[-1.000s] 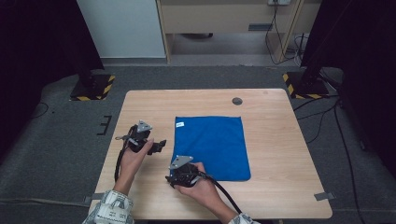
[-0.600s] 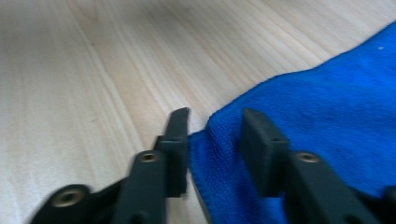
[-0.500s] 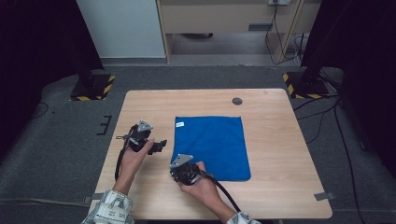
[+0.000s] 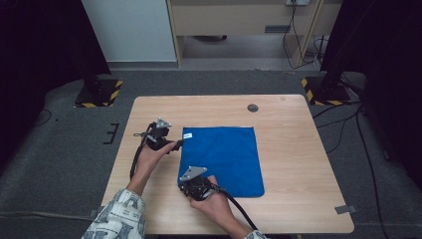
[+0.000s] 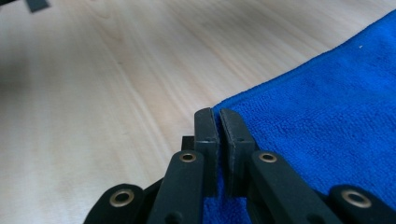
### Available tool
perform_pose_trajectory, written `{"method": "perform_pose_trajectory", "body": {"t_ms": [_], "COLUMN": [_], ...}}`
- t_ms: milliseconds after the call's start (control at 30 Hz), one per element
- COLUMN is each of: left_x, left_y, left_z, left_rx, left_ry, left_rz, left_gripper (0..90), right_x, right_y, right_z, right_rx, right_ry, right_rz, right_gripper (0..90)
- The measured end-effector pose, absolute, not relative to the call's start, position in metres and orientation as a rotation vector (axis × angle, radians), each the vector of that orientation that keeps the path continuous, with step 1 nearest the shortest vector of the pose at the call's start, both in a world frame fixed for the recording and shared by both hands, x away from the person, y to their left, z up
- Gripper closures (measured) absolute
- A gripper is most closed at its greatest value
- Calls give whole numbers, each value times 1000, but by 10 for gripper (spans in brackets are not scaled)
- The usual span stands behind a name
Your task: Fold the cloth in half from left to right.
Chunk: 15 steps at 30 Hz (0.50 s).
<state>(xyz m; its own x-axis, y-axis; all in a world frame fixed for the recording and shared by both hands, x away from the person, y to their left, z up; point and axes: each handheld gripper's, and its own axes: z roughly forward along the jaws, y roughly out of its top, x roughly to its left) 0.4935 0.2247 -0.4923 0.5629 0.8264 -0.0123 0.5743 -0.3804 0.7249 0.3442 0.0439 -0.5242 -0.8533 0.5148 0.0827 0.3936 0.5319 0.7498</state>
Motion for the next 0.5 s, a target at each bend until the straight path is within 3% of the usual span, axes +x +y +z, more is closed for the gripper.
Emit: {"method": "perform_pose_trajectory", "body": {"t_ms": [233,500], "left_x": [518,527], "left_y": [224,224], "left_z": [-500,-517], "left_rx": [2042,2051], "left_ry": [1140,1171], "left_rz": [496,508], "left_gripper": [309,349], "right_x": [335,331], "right_y": [51,54], "right_z": [-525,-527], "right_rx": [751,754], "right_ry": [2639,2635], "right_rz": [1246,1244], "right_gripper": [865,863]}}
